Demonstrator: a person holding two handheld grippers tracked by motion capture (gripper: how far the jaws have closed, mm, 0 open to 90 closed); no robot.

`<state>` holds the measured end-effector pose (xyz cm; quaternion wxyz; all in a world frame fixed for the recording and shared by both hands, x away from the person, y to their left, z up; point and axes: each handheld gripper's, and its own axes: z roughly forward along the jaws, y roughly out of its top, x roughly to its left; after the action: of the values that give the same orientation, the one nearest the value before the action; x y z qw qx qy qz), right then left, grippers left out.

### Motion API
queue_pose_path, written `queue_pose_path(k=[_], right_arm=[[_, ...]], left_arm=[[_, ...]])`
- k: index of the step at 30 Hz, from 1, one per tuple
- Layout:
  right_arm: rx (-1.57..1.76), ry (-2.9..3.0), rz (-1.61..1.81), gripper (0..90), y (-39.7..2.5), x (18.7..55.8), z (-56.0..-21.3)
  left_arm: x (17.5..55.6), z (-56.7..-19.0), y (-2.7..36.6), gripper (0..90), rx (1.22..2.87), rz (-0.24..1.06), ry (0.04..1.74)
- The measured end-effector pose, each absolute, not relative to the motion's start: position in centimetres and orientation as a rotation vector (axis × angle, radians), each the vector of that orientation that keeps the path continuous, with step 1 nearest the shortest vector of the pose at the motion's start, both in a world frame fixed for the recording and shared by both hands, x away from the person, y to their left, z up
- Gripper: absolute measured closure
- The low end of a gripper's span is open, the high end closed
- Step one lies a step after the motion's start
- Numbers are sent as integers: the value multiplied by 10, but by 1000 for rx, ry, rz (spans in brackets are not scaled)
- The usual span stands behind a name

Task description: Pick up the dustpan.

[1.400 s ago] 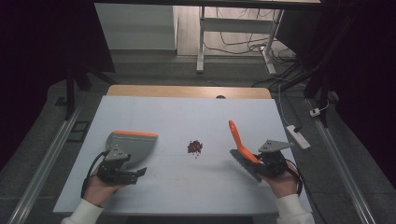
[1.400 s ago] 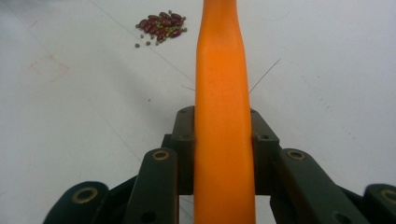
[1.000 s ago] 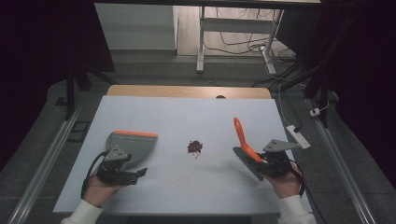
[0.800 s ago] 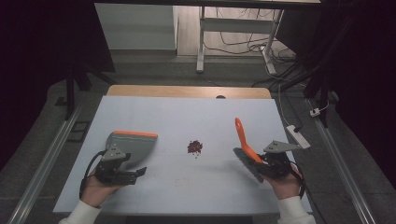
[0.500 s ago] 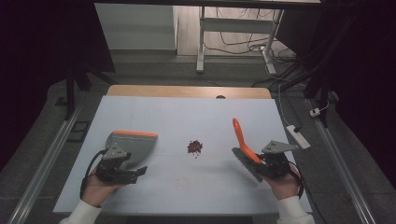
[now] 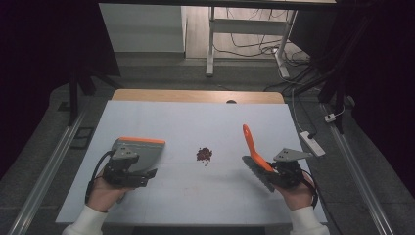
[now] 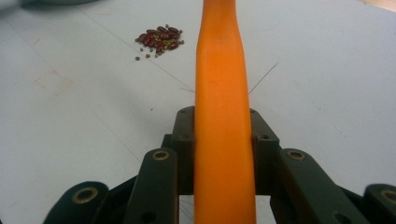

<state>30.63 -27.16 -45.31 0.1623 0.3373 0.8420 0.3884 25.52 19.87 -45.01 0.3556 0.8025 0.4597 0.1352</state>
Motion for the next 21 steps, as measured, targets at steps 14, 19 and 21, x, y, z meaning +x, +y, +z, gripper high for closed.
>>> queue_pose_path(k=[14, 19, 21], right_arm=[[990, 2381, 1118, 699, -275, 302, -452], [997, 2377, 1118, 699, -277, 301, -452], [998, 2377, 1116, 699, -277, 301, -452]], left_arm=[[247, -458, 203, 172, 2044, 340, 1319], [245, -459, 209, 165, 2018, 327, 1383], [246, -460, 211, 164, 2013, 314, 1402]])
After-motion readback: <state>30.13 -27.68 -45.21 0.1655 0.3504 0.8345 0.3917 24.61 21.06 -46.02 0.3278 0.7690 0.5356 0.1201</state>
